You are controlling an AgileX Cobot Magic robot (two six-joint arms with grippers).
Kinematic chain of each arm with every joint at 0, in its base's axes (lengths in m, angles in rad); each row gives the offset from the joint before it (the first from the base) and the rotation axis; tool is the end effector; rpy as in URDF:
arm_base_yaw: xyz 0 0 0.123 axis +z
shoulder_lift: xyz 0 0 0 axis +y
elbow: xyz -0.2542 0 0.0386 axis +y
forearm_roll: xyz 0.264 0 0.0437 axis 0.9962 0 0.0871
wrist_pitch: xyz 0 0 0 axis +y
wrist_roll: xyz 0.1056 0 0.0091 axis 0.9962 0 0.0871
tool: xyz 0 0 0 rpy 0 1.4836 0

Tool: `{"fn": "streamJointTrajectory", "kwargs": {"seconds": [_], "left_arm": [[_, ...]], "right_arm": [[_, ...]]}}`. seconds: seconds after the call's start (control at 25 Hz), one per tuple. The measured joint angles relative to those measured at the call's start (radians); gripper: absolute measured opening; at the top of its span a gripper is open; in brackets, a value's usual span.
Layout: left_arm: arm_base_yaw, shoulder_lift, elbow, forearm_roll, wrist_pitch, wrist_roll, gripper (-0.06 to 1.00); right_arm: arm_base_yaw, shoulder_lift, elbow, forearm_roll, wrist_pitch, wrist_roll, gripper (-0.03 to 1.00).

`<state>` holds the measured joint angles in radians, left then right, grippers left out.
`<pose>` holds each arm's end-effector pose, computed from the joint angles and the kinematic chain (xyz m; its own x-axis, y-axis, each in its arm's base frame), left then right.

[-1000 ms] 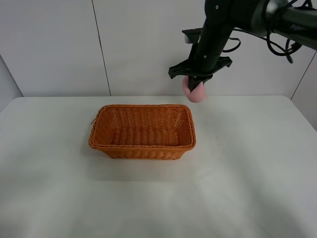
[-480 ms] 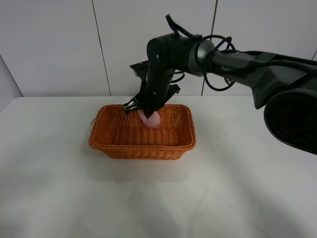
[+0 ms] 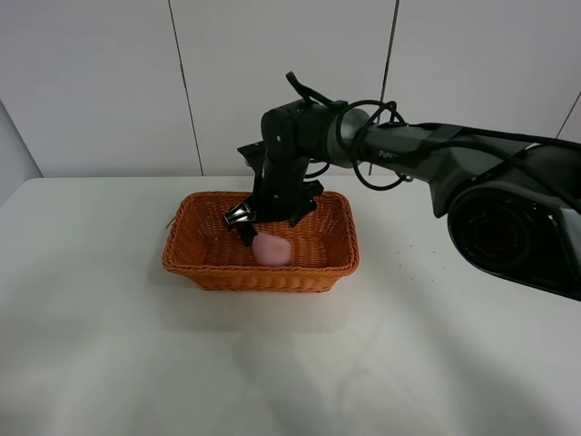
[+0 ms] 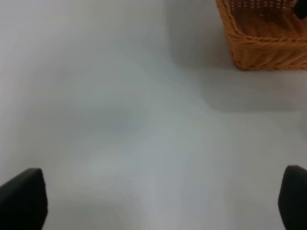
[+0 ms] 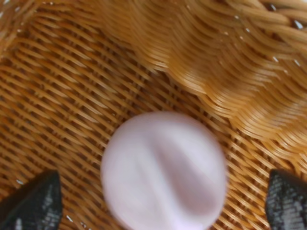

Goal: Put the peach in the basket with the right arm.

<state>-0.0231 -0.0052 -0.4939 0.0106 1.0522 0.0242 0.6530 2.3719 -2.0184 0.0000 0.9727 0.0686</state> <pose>0.0511 -0.0002 0.2773 -0.4485 0.0398 -0.8929 0.0281 0.9991 0.0304 0.4024 0.3078 0.1215 -0.7908 -0.5186 -0.3250 -0.5547 0.8318 0.0223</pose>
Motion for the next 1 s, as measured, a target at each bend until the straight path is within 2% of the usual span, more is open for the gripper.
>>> {"fn": "streamJointTrajectory", "kwargs": {"seconds": [0.16,0.32,0.4,0.56,0.72,1.0], "left_arm": [[0.000,0.000,0.000,0.000,0.000,0.000,0.99],[0.000,0.000,0.000,0.000,0.000,0.000,0.99],[0.000,0.000,0.000,0.000,0.000,0.000,0.99],[0.000,0.000,0.000,0.000,0.000,0.000,0.99],[0.000,0.000,0.000,0.000,0.000,0.000,0.99],[0.000,0.000,0.000,0.000,0.000,0.000,0.99]], "right_arm": [[-0.007,-0.022,-0.038,0.000,0.070,0.000,0.69],[-0.025,-0.037,-0.183,0.005,0.205,0.000,0.69],[-0.036,-0.040,-0.269,0.000,0.232,-0.005,0.70],[-0.061,-0.057,-0.357,-0.008,0.235,-0.008,0.70],[-0.106,-0.056,-0.360,-0.009,0.242,-0.009,0.70],[-0.284,-0.051,-0.359,-0.024,0.245,-0.018,0.70]]}}
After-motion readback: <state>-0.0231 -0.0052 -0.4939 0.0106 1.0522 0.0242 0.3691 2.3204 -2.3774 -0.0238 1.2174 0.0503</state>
